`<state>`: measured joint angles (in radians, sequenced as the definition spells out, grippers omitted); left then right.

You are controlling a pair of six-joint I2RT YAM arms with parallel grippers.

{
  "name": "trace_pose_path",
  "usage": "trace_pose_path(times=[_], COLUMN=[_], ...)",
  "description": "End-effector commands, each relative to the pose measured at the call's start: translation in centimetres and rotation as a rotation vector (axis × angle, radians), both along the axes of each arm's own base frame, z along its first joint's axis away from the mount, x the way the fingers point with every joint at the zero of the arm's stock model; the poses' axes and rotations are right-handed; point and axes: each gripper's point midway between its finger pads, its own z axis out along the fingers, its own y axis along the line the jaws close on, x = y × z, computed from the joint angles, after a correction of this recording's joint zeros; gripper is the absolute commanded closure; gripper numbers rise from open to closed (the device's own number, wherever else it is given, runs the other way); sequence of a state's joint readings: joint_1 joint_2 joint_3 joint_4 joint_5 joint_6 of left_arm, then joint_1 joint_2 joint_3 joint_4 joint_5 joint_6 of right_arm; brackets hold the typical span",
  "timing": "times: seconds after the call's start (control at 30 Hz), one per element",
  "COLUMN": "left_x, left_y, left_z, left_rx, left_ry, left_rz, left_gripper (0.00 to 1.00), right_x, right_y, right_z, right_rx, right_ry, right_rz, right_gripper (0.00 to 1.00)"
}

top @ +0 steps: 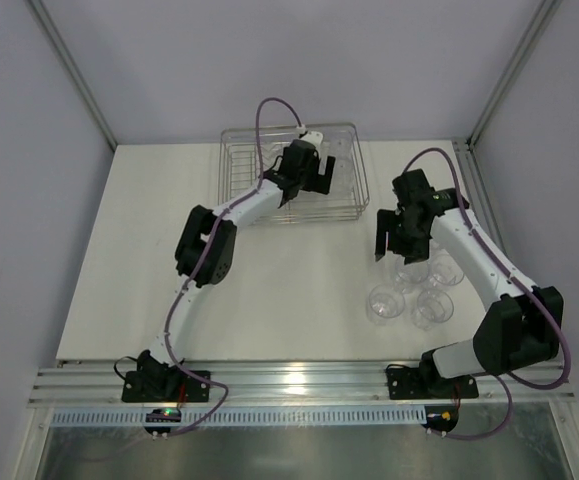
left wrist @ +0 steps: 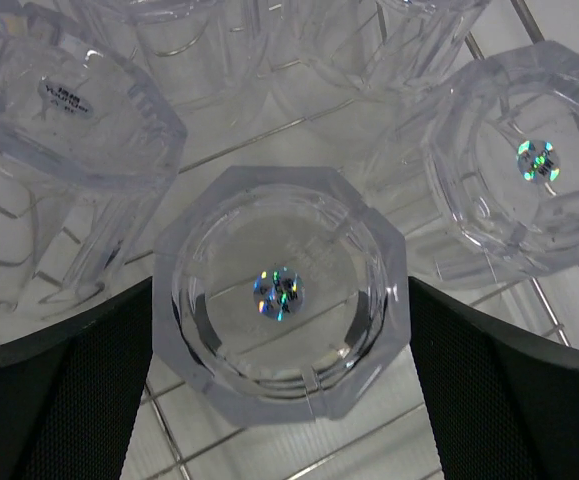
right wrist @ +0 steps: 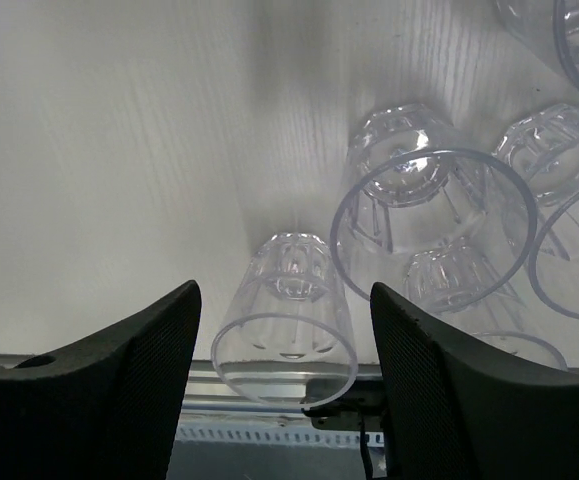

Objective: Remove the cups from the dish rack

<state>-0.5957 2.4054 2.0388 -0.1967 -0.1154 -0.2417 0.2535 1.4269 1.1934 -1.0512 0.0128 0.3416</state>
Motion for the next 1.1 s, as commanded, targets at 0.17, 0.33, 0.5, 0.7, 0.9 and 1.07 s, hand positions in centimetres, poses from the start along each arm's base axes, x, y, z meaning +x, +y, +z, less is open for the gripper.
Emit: trace_pose_path(times=[0.17,0.33,0.5,0.7,0.9,1.07], left_x=[4.1,4.5,3.4,1.6,-0.5,-4.4], left_y=[-0.7,-0.9,0.0,2.0,3.4,3.8], left_z=[2.5,2.6,3.6,8.8,14.9,19.1], left_rx=[-0.06,-0.083,-0.074,-0.108,-0.2,-0.328], left_ry=[-0.186,-0.194,-0.184,-0.24,-0.282,-0.205], left_rz=[0.069,0.085,0.105,0.145,0.18,0.159], left_gripper=[0.02,0.29,0.92,1.0,1.0,1.0], right_x=[0.9,0.7,1.0,1.4,2.1,3.0], right_y=[1.9,2.2,2.4,2.7,3.8,5.0], right_z=[5.4,4.8,5.0,5.3,5.7,7.2], right_rx=[0.115,0.129,0.136,0.156,0.219,0.283], right_ry=[-0.137,-0.121,-0.135,-0.165,-0.192,-0.268], right_rz=[0.078,0.09,0.094,0.09,0.079,0.095], right_gripper=[0.28,0.28,0.28,0.29,0.29,0.29])
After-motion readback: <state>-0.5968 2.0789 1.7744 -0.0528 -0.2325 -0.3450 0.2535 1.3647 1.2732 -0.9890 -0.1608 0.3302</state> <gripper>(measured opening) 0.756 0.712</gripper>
